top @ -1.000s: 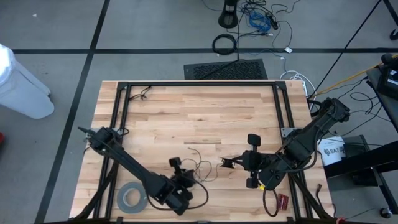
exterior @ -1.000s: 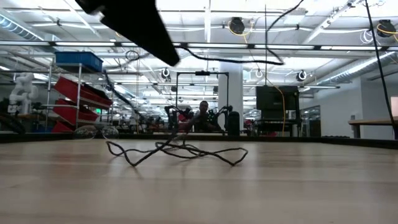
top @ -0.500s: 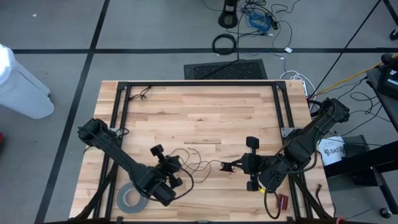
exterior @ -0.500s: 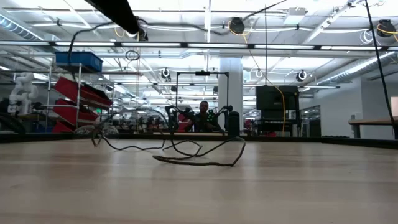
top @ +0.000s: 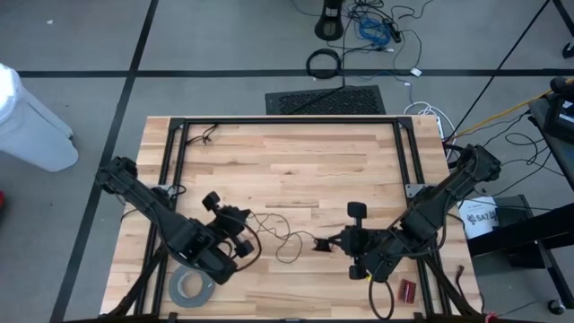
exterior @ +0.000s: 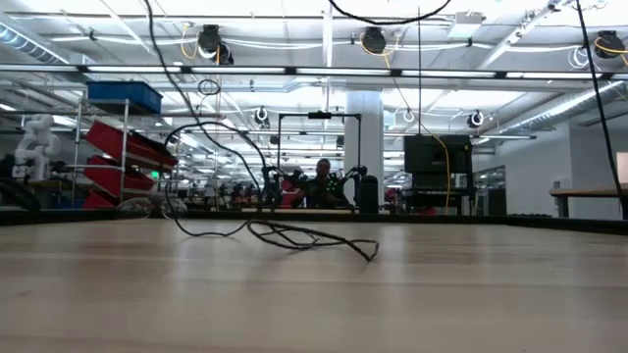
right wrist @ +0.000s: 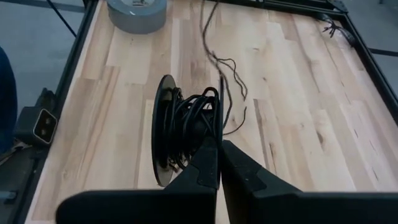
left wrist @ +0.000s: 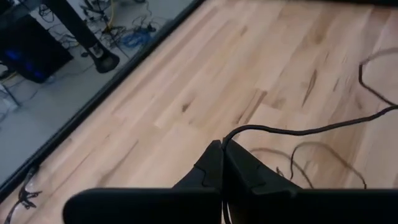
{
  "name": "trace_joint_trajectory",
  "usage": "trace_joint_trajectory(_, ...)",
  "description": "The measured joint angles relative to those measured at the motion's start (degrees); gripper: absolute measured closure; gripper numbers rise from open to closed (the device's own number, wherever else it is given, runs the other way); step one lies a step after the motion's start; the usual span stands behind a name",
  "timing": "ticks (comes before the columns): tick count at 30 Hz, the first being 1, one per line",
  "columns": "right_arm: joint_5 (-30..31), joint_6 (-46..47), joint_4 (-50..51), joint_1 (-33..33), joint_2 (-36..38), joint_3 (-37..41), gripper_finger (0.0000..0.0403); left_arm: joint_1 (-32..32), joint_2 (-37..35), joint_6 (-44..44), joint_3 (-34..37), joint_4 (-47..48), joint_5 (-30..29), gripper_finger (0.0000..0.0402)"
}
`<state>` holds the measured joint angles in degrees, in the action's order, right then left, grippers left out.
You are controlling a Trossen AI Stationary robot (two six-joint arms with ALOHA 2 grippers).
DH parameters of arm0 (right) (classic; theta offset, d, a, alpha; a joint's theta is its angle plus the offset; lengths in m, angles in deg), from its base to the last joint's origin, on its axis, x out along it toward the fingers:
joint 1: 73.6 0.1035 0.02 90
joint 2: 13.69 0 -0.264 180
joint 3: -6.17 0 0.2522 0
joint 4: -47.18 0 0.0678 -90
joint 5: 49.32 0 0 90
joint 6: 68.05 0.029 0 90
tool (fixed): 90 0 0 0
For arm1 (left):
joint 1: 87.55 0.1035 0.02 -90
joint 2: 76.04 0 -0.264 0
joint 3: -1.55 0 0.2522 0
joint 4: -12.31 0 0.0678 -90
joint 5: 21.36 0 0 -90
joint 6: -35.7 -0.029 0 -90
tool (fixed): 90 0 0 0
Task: Coil cords
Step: Coil the black wire onto the spool
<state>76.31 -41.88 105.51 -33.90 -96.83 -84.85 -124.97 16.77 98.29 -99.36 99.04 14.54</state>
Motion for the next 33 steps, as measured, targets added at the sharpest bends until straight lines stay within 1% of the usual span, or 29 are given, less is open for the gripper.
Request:
trace_joint_trajectory(7, -0.2, 0.2, -0.2, -0.7, -0.2, 0.0, 0.0403, -0.2, -2.9, -1.4, 0.0, -1.9, -4.6, 0.0398)
trace_joint_trajectory(10, 0.0, 0.2, 0.2, -1.3, -0.7, 0.0, 0.0403, -0.2, -3.0, -7.1, -0.9, -6.5, -5.9, 0.0398)
trace_joint_trajectory(16, 0.7, -0.1, 0.1, -3.6, -1.5, 0.0, 0.0403, -0.2, -3.1, -22.5, -3.5, -19.3, -8.3, 0.0398)
trace_joint_trajectory(19, 0.9, -0.3, 0.1, -4.4, -2.4, 0.0, 0.0403, 0.1, -3.1, -27.0, -4.8, -22.3, -9.7, 0.0398)
trace_joint_trajectory(27, 0.1, -0.7, -0.3, -6.3, -4.2, 0.0, 0.0403, 3.2, -3.1, -29.0, -6.9, -22.7, -10.7, 0.0398)
trace_joint_trajectory(30, 0.4, -0.7, -0.3, -6.7, -4.2, 0.0, 0.0403, 4.0, -3.0, -28.6, -6.9, -23.9, -10.5, 0.0398)
trace_joint_trajectory(33, 0.6, -0.7, -0.5, -7.1, -4.2, 0.0, 0.0403, 4.2, -2.4, -29.8, -7.0, -27.7, -10.4, 0.0398)
